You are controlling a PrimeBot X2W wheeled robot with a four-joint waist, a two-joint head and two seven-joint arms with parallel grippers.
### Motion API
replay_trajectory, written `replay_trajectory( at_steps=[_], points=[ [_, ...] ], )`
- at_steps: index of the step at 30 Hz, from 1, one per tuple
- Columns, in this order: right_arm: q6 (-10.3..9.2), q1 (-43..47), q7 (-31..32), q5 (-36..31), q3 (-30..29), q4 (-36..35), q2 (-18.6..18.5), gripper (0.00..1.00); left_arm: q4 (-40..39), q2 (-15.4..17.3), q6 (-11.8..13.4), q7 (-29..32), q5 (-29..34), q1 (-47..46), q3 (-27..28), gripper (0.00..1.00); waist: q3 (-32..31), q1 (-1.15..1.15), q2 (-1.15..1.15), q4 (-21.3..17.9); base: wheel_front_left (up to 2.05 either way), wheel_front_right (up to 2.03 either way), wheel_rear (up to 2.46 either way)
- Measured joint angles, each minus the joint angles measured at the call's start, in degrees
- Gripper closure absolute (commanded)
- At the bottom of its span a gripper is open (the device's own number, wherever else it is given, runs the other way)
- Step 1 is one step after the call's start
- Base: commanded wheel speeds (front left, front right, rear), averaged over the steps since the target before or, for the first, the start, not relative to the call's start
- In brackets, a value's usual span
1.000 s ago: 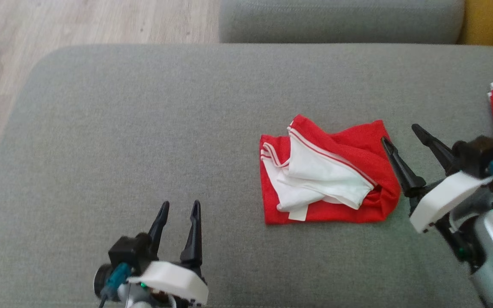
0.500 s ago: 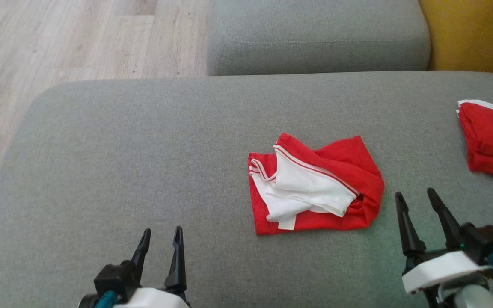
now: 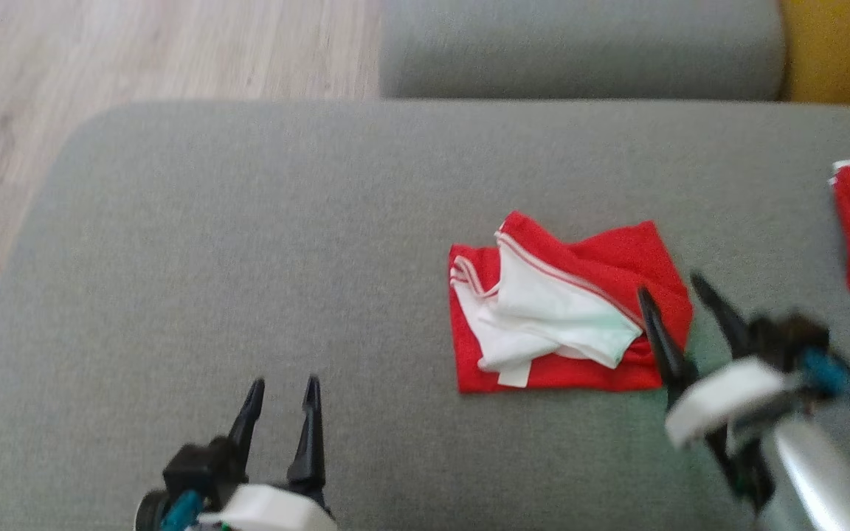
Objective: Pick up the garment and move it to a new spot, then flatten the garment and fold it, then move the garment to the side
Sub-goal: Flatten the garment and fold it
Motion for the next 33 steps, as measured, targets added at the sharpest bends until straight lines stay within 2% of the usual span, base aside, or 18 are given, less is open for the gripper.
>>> replay_trajectory(
  at_steps=[6, 11, 18, 27, 30, 32, 33],
  points=[
    [0.00, -15.73, 10.38, 5.52, 7.61, 2.64, -6.37, 0.00, -0.31, -0.33, -0.56, 0.00, -0.33, -6.03, -1.78, 0.00, 5.30, 0.00, 0.00, 2.28, 0.00, 0.00, 0.00],
    [0.00, -22.60, 15.55, 9.80, 14.54, 6.32, -10.38, 0.00, -0.08, -0.49, -0.37, 0.00, -2.21, -8.33, -3.94, 0.00, 8.89, 0.00, 0.00, 5.44, 0.00, 0.00, 0.00],
    [0.00, -25.53, 17.00, 14.51, 19.05, 11.23, -12.02, 0.00, -0.08, -0.59, 0.98, 0.00, -3.83, -10.33, -5.43, 0.00, 12.09, 0.00, 0.00, 8.91, 0.00, 0.00, 0.00],
    [0.00, -29.00, 17.03, 16.80, 22.60, 15.41, -12.23, 0.03, -0.09, -0.62, 1.47, 0.00, -4.33, -11.46, -6.04, 0.00, 13.80, 0.00, 0.00, 9.36, 0.00, 0.00, 0.00],
    [0.00, -30.05, 17.36, 17.73, 23.93, 16.53, -12.25, 0.10, -0.08, -0.64, 1.47, 0.00, -4.34, -12.13, -6.36, 0.00, 13.94, 0.00, 0.00, 9.39, 0.00, 0.00, 0.00],
    [0.00, -30.12, 17.95, 18.74, 24.86, 17.01, -12.26, 0.20, -0.08, -0.66, 1.47, 0.00, -4.34, -12.32, -6.53, 0.00, 13.99, 0.00, 0.00, 9.49, 0.00, 0.00, 0.00],
    [0.00, -30.12, 17.95, 18.74, 24.86, 17.01, -12.26, 0.36, -0.08, -0.66, 1.47, 0.00, -4.34, -12.32, -6.53, 0.00, 13.99, 0.00, 0.00, 9.49, 0.00, 0.00, 0.00]
  ],
)
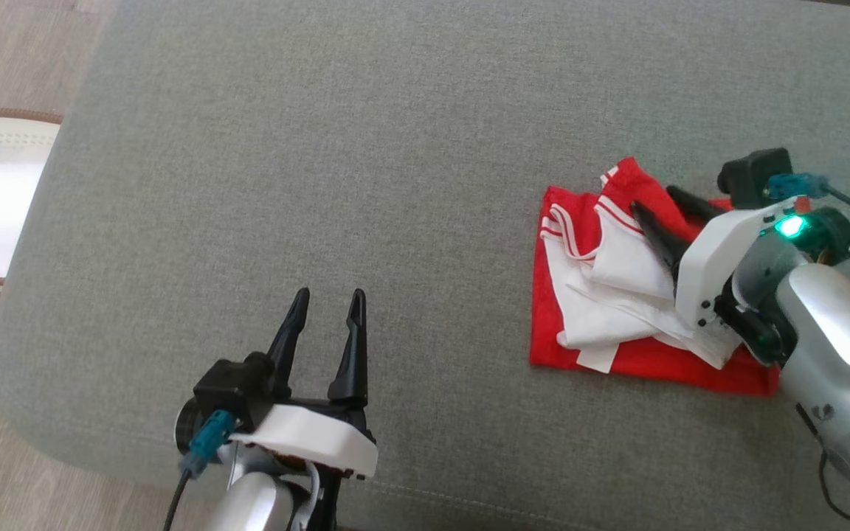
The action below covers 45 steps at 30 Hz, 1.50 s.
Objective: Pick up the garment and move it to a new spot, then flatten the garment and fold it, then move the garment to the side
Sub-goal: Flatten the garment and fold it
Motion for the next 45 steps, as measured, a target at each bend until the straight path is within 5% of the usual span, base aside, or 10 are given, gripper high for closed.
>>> replay_trajectory(
  at_steps=[2, 4, 18, 25, 32, 45],
  points=[
    [0.00, -0.01, 0.90, 1.31, 0.82, 0.26, 0.00, 0.75, 0.04, 0.00, 0.00, 0.00, 0.00, 0.00, -0.10, 0.00, 0.00, 0.00, 0.00, 0.12, 0.00, 0.00, 0.00],
    [0.00, -0.12, 1.67, 2.55, 1.54, 0.27, -0.04, 1.00, 0.04, 0.00, 0.01, 0.00, 0.00, 0.00, -0.11, 0.00, 0.00, 0.00, 0.00, 0.18, 0.00, 0.00, 0.00],
    [0.00, -0.96, -0.91, 8.88, 3.94, -3.80, -2.41, 1.00, 0.32, -0.01, 0.20, 0.00, 0.00, 0.04, 0.38, 0.00, -1.53, 0.00, 0.00, -1.71, 0.00, 0.00, 0.00],
    [0.00, 0.60, -4.36, 9.49, 4.71, -11.63, -5.13, 1.00, 0.33, -0.01, 0.52, 0.00, 0.04, 0.68, 0.97, 0.00, -3.42, 0.00, 0.00, -3.68, 0.00, 0.00, 0.00],
    [0.00, 11.73, -4.44, 7.93, 6.04, -21.29, -7.06, 1.00, 0.32, 0.00, 0.52, 0.00, 0.77, 3.21, 2.08, 0.00, -5.93, 0.00, 0.00, -6.58, 0.00, 0.00, 0.00],
    [0.00, 20.60, -5.80, 0.29, 6.75, -22.75, -0.90, 1.00, 0.37, 0.01, 0.41, 0.00, 2.22, 3.96, 2.76, 0.00, -7.45, 0.00, 0.00, -9.00, 0.00, 0.00, 0.00]
  ],
)
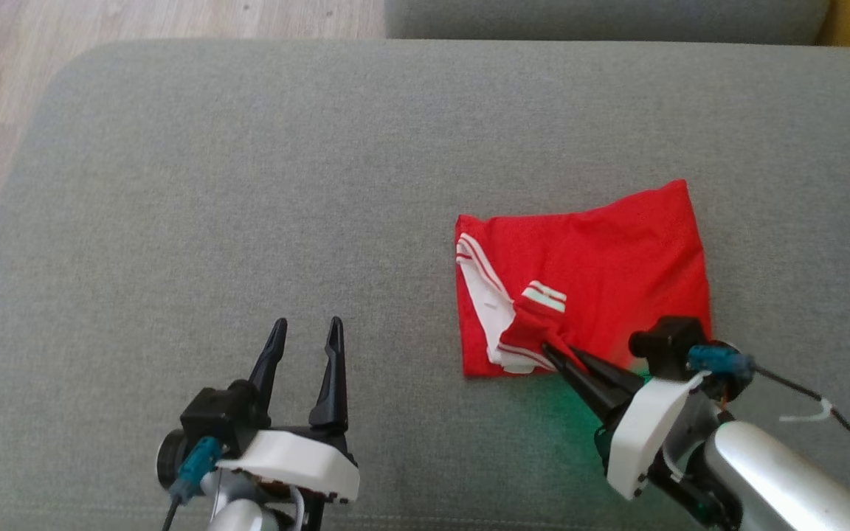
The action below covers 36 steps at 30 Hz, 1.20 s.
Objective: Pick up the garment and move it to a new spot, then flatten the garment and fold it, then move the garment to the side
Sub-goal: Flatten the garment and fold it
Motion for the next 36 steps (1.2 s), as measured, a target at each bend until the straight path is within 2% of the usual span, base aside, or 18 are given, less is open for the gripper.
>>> replay_trajectory(
  at_steps=[5, 6, 7, 8, 9, 16, 24, 29, 32, 35, 36],
  points=[
    [0.00, 0.88, -2.09, -2.86, 0.03, 1.27, 1.23, 1.00, 0.53, 0.01, -0.44, 0.00, 0.49, 1.24, 0.58, 0.00, -1.17, 0.00, 0.00, -0.62, 0.00, 0.00, 0.00],
    [0.00, 0.96, -2.21, -3.76, 0.00, 1.83, 1.32, 0.96, 0.59, 0.01, -0.43, 0.00, 0.49, 1.60, 0.59, 0.00, -1.41, 0.00, 0.00, -0.77, 0.00, 0.00, 0.00],
    [0.00, 0.96, -2.25, -4.56, -0.11, 2.26, 1.36, 0.66, 0.60, 0.01, -0.43, 0.00, 0.49, 1.91, 0.58, 0.00, -1.65, 0.00, 0.00, -0.93, 0.00, 0.00, 0.00],
    [0.00, 0.97, -2.65, -5.43, -0.35, 2.55, 1.40, 0.07, 0.60, 0.01, -0.43, 0.00, 0.49, 2.16, 0.58, 0.00, -1.86, 0.00, 0.00, -1.10, 0.00, 0.00, 0.00],
    [0.00, 0.97, -2.87, -6.28, -0.64, 2.77, 1.42, 0.00, 0.60, 0.01, -0.43, 0.00, 0.49, 2.33, 0.58, 0.00, -2.04, 0.00, 0.00, -1.25, 0.00, 0.00, 0.00],
    [0.00, 1.35, -3.35, -9.89, -1.00, 3.20, 1.45, 0.00, 0.60, 0.01, -0.43, 0.00, 0.49, 2.48, 0.63, 0.00, -3.23, 0.00, 0.00, -2.03, 0.00, 0.00, 0.00],
    [0.00, 6.44, -3.99, -8.00, -2.21, 0.93, 1.46, 0.00, 0.77, 0.03, -0.36, 0.00, 0.48, 3.98, 0.75, 0.00, -5.34, 0.00, 0.00, -2.76, 0.00, 0.00, 0.00],
    [0.00, 10.00, -6.58, -7.76, -10.35, -1.14, 2.25, 0.00, 0.73, 0.03, 0.03, 0.00, 0.48, 4.94, 1.14, 0.00, -6.48, 0.00, 0.00, -3.27, 0.00, 0.00, 0.00],
    [0.00, 13.09, -8.82, -8.59, -18.15, -1.40, 4.33, 0.00, 0.52, 0.04, 0.11, 0.00, 0.48, 5.41, 1.31, 0.00, -7.16, 0.00, 0.00, -3.54, 0.00, 0.00, 0.00],
    [0.00, 16.62, -10.78, -12.23, -27.10, -0.46, 7.21, 0.00, 0.51, 0.05, 0.11, 0.00, 0.48, 6.31, 1.32, 0.00, -7.89, 0.00, 0.00, -3.57, 0.00, 0.00, 0.00],
    [0.00, 17.78, -11.17, -13.39, -30.09, 0.07, 8.51, 0.27, 0.49, 0.04, 0.10, 0.00, 0.48, 6.55, 1.33, 0.00, -8.13, 0.00, 0.00, -3.53, 0.00, 0.00, 0.00]
  ],
)
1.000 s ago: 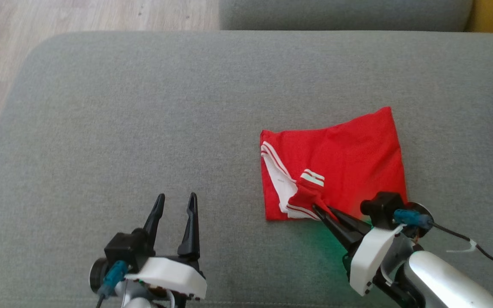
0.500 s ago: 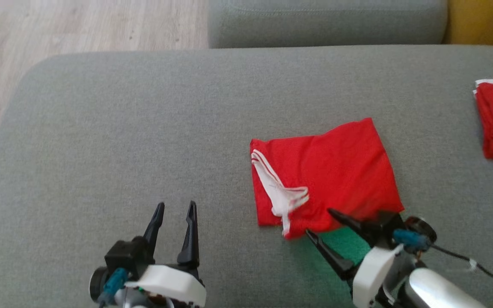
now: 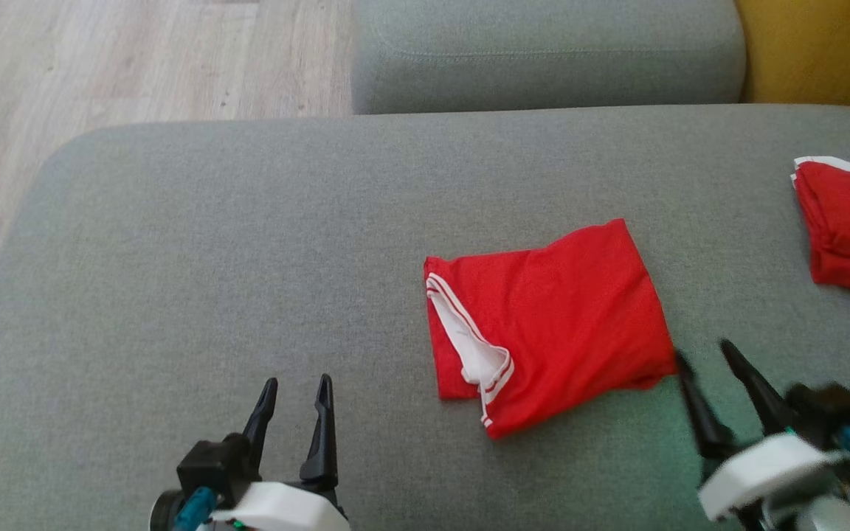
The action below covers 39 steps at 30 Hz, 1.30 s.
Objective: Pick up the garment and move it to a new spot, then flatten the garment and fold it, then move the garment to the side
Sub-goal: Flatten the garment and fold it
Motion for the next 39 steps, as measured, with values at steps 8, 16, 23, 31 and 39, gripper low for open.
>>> replay_trajectory(
  at_steps=[8, 16, 23, 31, 39],
  points=[
    [0.00, 5.66, -3.59, -8.77, -11.15, 1.70, 8.02, 1.00, -0.18, 0.08, -0.31, 0.00, 1.14, 0.66, 0.86, 0.00, -0.97, 0.00, 0.00, 0.33, 0.00, 0.00, 0.00],
    [0.00, 2.56, -2.76, -11.13, -2.26, 5.65, 9.83, 1.00, -0.12, 0.10, -1.58, 0.00, 2.05, 0.62, 1.22, 0.00, 0.82, 0.00, 0.00, 1.42, 0.00, 0.00, 0.00],
    [0.00, -9.74, -1.24, -11.06, 5.65, 15.75, 11.25, 1.00, 0.03, 0.10, -2.02, 0.00, 2.05, -0.80, 0.78, 0.00, 4.54, 0.00, 0.00, 3.13, 0.00, 0.00, 0.00],
    [0.00, -16.13, 1.35, -9.48, 12.83, 25.96, 12.40, 1.00, 0.11, 0.07, -2.01, 0.00, 2.01, -3.49, 0.47, 0.00, 7.38, 0.00, 0.00, 6.39, 0.00, 0.00, 0.00],
    [0.00, -21.61, 1.02, -4.47, 18.17, 29.78, 12.56, 1.00, 0.62, 0.05, -1.96, 0.00, 1.90, -3.50, 0.41, 0.00, 7.49, 0.00, 0.00, 7.82, 0.00, 0.00, 0.00]
  ],
)
